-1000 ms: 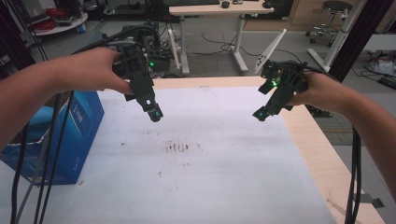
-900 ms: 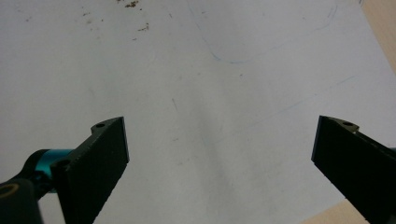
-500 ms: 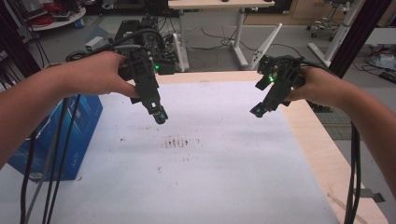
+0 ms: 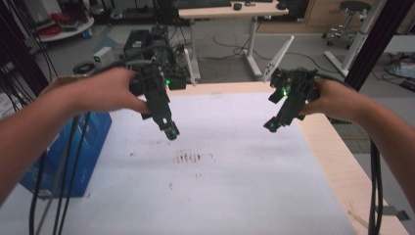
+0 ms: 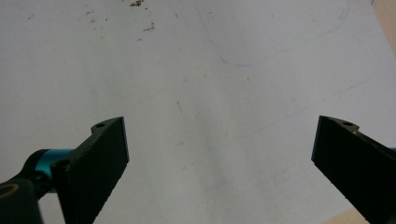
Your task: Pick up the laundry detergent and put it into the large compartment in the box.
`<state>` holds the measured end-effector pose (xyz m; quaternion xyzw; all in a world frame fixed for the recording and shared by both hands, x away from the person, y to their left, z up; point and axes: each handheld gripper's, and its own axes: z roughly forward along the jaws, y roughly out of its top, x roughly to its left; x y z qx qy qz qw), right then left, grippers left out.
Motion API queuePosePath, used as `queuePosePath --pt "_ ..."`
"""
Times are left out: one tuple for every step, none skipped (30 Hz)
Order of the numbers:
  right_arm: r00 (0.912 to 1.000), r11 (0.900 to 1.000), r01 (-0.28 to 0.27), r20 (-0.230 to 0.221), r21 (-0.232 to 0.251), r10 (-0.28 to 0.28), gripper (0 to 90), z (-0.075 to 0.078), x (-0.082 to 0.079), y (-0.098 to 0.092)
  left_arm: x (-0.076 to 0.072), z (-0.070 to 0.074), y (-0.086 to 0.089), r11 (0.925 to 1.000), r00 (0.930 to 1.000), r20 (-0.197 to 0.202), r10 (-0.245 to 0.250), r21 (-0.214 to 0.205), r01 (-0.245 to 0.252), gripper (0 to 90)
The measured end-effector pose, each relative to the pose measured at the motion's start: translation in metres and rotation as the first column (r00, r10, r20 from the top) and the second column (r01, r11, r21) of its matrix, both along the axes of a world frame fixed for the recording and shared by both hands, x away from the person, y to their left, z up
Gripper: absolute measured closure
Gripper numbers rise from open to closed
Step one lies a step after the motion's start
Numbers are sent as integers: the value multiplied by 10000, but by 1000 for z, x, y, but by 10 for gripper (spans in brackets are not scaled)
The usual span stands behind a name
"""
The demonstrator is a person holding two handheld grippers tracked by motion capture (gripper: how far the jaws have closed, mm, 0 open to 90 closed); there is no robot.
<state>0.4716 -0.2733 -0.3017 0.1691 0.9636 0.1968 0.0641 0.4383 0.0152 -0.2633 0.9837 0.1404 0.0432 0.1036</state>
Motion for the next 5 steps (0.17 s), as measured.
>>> queuePosePath --pt "10000 10000 -35 21 3 35 30 0 0 0 0 -1 1 10000 10000 -14 25 -9 -25 16" --pt "10000 10000 -20 17 -13 20 30 0 -1 0 1 -2 2 10000 10000 -14 38 -27 -38 16" --pt "10000 10000 -21 28 -29 21 30 0 -1 0 1 -2 3 10000 10000 -16 42 -44 -42 16" --pt "10000 10000 -21 28 -29 21 30 0 -1 0 1 -2 3 10000 10000 -16 42 -44 -42 16" --pt "10000 10000 4 20 -3 -4 30 -1 -1 -1 1 -3 4 10000 10000 -21 59 -76 -59 16"
